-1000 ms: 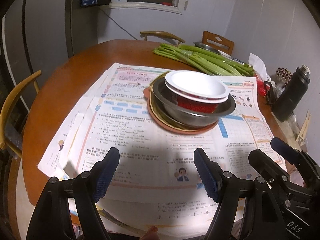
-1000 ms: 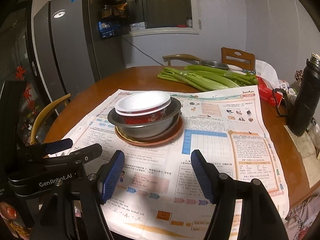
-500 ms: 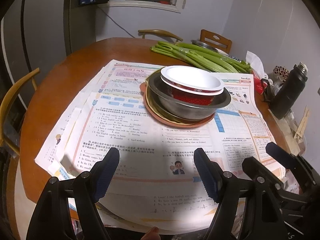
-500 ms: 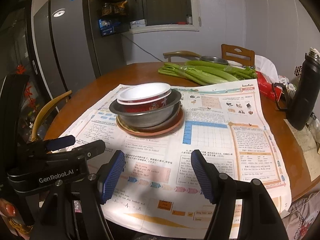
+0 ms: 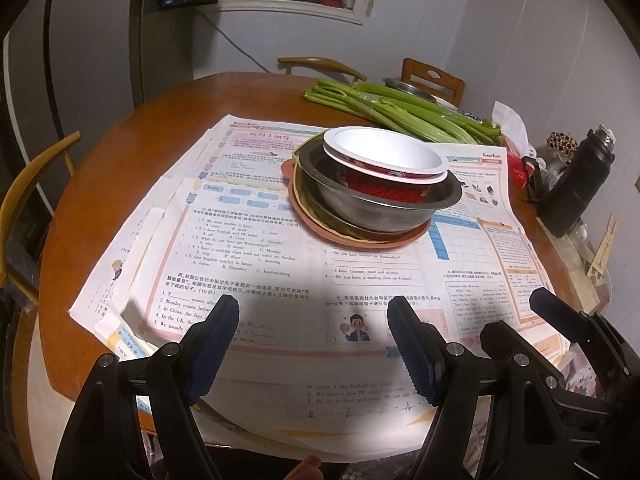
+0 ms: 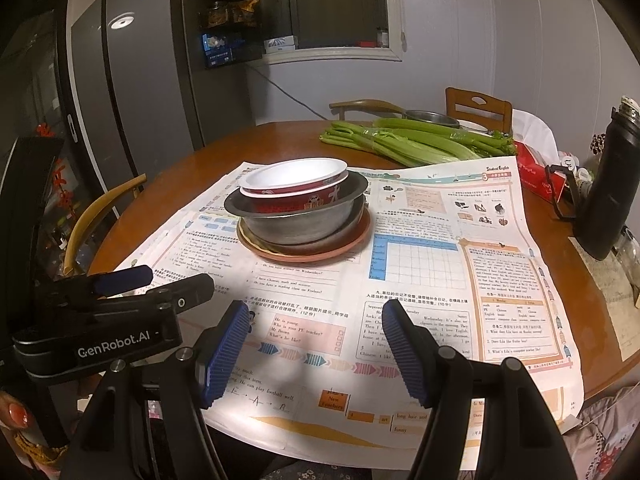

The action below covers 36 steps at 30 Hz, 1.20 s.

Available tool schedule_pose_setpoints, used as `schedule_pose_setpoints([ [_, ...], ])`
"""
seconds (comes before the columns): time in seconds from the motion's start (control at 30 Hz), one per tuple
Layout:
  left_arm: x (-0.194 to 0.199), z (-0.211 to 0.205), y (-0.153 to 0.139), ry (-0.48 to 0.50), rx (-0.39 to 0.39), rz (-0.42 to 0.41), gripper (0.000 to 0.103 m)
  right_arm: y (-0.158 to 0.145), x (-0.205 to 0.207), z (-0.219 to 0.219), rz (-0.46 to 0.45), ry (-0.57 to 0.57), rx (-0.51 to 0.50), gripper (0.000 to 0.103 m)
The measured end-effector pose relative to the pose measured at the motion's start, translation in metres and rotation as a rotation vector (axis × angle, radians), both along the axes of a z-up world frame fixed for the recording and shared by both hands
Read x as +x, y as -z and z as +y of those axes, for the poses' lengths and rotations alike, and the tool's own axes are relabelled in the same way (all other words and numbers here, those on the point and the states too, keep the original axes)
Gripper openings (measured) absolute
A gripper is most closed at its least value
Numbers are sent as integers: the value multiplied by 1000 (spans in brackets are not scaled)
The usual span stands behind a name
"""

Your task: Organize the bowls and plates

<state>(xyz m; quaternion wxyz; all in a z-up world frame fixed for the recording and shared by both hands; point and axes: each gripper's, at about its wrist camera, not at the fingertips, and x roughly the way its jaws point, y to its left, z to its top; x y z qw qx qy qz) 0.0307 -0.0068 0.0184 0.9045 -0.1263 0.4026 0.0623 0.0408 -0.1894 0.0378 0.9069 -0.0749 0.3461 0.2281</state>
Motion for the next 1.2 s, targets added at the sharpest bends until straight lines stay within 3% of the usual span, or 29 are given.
schedule_pose_setpoints([
  [1.2,-3,-5,1,2,33,14,78,2,4,-5,5,21,12,68],
])
